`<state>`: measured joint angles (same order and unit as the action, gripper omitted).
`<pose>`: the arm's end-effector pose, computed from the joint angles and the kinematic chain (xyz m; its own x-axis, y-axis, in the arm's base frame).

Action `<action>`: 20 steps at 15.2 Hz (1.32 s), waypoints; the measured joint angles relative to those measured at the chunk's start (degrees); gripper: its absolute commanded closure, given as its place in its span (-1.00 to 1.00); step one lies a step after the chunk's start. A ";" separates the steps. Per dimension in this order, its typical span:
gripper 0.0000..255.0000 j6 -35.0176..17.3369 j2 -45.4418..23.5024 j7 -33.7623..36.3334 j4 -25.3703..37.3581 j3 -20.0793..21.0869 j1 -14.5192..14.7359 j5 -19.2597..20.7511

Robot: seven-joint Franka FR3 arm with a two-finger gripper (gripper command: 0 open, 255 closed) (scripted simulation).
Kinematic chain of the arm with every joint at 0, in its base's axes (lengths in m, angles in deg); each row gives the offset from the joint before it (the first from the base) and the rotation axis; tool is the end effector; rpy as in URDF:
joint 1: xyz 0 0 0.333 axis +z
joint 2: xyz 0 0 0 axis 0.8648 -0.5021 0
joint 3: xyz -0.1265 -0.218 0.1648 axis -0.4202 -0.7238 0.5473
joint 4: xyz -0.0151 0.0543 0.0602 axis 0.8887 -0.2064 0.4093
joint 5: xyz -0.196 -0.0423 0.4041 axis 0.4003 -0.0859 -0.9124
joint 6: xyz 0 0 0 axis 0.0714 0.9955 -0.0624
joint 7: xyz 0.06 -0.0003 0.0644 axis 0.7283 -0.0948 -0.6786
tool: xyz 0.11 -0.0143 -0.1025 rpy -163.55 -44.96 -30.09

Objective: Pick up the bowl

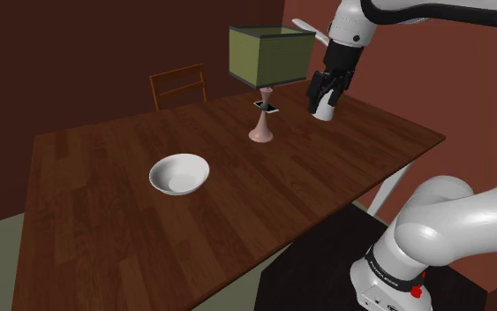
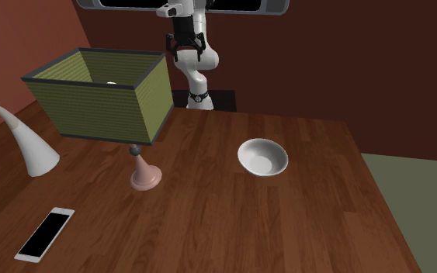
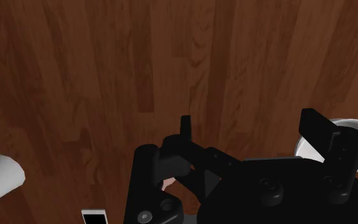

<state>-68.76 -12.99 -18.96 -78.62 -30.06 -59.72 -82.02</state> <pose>0.3900 -0.0008 0.5651 0.9963 -0.0394 0.0766 -0.0364 -0.9985 -0.0409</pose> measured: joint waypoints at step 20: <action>-1.00 -27.79 -29.26 -6.47 0.67 -1.67 7.30 -17.52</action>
<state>-96.55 -42.25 -25.43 -77.95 -31.73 -52.42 -99.54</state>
